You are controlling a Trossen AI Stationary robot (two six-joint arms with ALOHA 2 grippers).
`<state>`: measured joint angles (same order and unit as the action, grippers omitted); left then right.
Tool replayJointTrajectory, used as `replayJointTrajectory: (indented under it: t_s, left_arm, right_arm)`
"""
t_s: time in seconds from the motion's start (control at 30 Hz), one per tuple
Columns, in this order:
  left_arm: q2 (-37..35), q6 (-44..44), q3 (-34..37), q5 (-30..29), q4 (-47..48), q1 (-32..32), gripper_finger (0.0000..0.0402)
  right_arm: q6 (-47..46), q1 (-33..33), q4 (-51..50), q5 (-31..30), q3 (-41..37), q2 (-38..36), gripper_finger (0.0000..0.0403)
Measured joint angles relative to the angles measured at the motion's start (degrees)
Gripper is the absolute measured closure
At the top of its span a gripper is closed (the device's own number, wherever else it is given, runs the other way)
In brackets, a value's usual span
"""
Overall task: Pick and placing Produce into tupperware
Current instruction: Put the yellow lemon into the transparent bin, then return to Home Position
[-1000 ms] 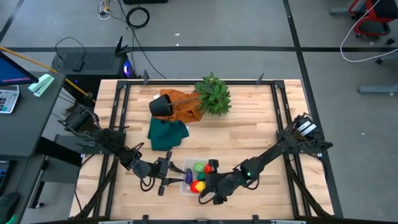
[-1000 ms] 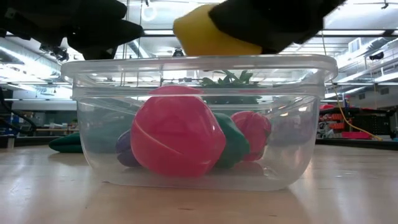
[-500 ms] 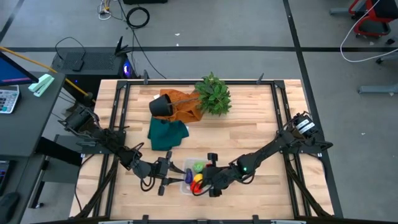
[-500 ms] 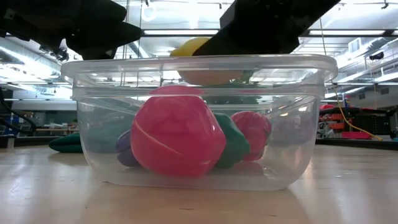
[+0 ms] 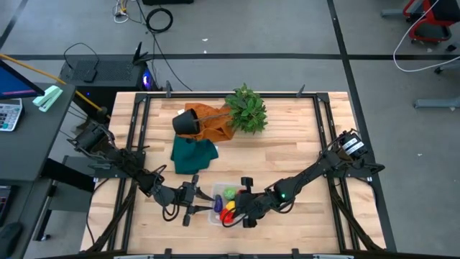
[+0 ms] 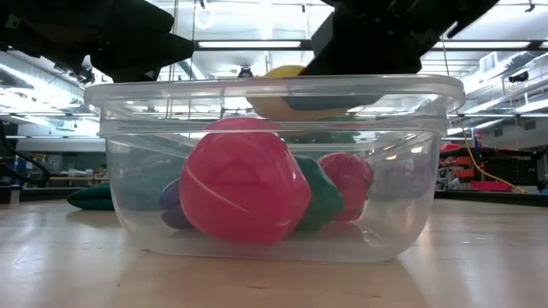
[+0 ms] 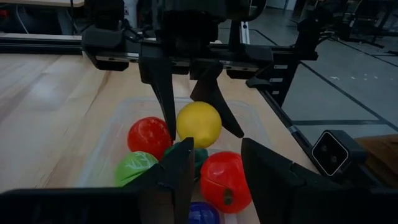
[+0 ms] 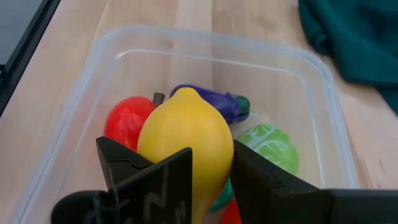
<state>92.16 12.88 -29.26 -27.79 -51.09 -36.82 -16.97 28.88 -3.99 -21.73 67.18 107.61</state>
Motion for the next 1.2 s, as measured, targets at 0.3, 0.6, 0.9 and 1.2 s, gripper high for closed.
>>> replayJointTrajectory:
  t_s: [0.3, 0.6, 0.9, 1.2]
  left_arm:
    - [0.0, 0.0, 0.0, 0.0, 0.1, 0.0, 0.026]
    - [0.0, 0.0, 0.0, 0.0, 0.4, 0.0, 0.0259]
    - [0.0, 0.0, 0.0, 0.0, 0.4, 0.0, 0.0262]
    - [0.0, 0.0, 0.0, 0.0, 0.4, 0.0, 0.0256]
  right_arm:
    - [6.3, 1.1, -1.3, 1.4, 0.0, 0.0, 0.0398]
    - [6.3, 1.1, -1.3, 1.1, 0.0, 0.0, 0.0396]
    - [8.1, 1.1, -1.4, 1.1, 0.0, 0.0, 0.0368]
    - [9.6, 1.1, -1.4, 1.1, 0.0, -0.1, 0.0304]
